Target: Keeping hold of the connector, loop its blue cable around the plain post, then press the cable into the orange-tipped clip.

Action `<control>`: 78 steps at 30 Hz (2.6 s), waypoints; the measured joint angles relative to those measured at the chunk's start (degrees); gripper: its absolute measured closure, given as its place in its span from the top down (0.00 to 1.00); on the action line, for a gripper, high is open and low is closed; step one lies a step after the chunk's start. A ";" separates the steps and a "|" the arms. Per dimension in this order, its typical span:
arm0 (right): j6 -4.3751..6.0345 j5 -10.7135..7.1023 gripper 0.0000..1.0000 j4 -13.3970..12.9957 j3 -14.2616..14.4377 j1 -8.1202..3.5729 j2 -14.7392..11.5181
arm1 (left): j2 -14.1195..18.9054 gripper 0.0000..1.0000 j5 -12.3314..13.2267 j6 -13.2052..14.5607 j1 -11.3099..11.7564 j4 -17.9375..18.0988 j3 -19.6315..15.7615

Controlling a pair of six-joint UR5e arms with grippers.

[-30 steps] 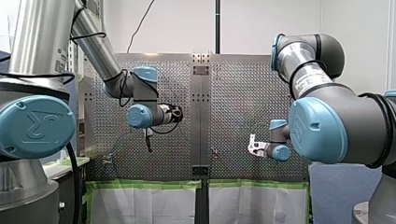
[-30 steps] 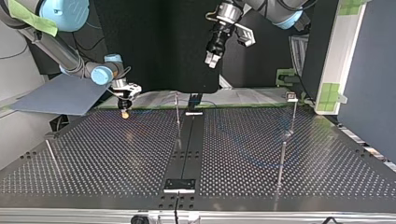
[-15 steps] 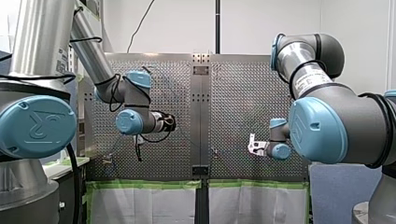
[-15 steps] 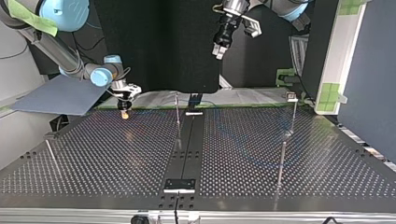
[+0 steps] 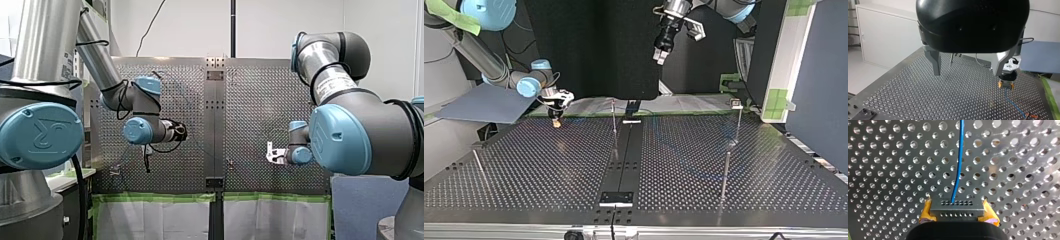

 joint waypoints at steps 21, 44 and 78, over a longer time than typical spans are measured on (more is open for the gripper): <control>-0.58 0.07 0.00 1.63 0.16 1.06 -1.76 | -0.03 1.00 -0.62 0.96 0.53 -0.85 -0.01; 0.76 6.73 0.00 -1.42 4.32 1.90 -4.82 | 0.02 1.00 -0.96 1.63 0.77 -1.14 0.00; 1.30 6.60 0.00 -2.09 4.28 1.95 -4.81 | -0.04 1.00 -1.49 1.66 0.84 -1.24 0.00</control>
